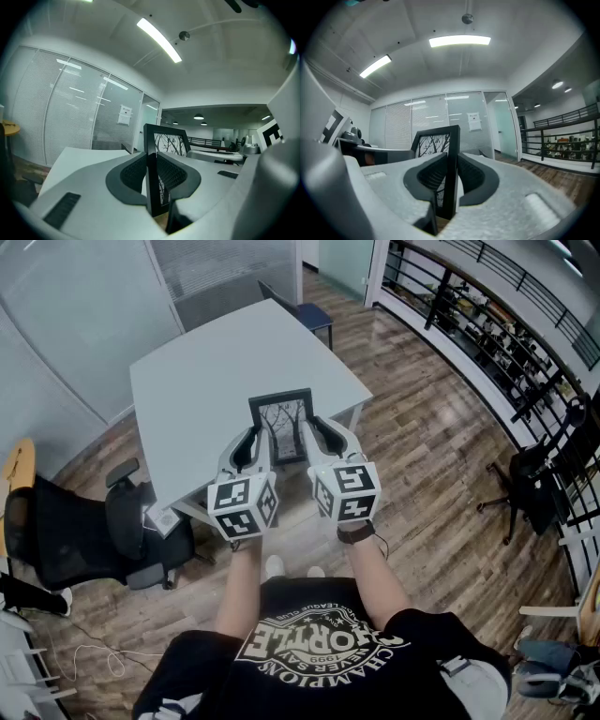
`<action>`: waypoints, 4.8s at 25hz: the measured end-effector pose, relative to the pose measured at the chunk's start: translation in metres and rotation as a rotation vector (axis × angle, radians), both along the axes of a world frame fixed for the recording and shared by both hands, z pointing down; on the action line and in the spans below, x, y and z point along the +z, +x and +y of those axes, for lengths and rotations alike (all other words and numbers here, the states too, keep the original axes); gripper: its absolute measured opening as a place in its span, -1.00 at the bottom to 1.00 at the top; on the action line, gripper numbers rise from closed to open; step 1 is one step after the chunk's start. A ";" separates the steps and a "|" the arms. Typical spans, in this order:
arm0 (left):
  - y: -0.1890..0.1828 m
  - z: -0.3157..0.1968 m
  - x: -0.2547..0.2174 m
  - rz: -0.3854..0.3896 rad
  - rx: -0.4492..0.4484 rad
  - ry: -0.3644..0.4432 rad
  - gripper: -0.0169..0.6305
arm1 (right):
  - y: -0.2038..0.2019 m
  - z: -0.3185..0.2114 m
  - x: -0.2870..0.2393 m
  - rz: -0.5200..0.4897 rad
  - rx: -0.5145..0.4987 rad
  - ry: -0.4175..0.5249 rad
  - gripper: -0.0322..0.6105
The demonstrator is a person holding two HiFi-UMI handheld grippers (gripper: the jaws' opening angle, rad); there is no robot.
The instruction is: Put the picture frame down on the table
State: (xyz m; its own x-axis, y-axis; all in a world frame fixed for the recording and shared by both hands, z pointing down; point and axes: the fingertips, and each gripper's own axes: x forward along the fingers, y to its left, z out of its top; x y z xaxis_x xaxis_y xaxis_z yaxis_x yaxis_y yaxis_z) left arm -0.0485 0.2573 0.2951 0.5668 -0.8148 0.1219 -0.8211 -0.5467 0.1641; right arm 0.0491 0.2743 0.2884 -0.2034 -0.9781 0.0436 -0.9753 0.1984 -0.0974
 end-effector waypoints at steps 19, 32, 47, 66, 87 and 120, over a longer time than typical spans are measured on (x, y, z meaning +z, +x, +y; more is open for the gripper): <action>0.031 -0.006 0.009 -0.025 0.008 0.002 -0.73 | 0.032 -0.007 0.015 -0.057 0.024 -0.026 -0.69; 0.032 -0.177 0.001 0.000 0.031 0.027 -0.73 | 0.031 -0.171 0.010 -0.053 0.066 -0.015 -0.68; -0.016 -0.352 0.030 0.031 0.007 -0.029 -0.73 | -0.017 -0.350 0.038 -0.009 0.070 -0.094 -0.68; 0.004 -0.544 0.126 -0.002 -0.078 -0.225 -0.73 | 0.003 -0.548 0.134 0.008 -0.019 -0.301 -0.68; 0.038 -0.733 0.320 -0.038 -0.146 -0.612 -0.73 | 0.038 -0.745 0.328 -0.034 -0.106 -0.695 -0.68; 0.039 -0.784 0.474 -0.113 -0.205 -0.838 -0.73 | 0.037 -0.802 0.480 -0.001 -0.132 -0.906 -0.68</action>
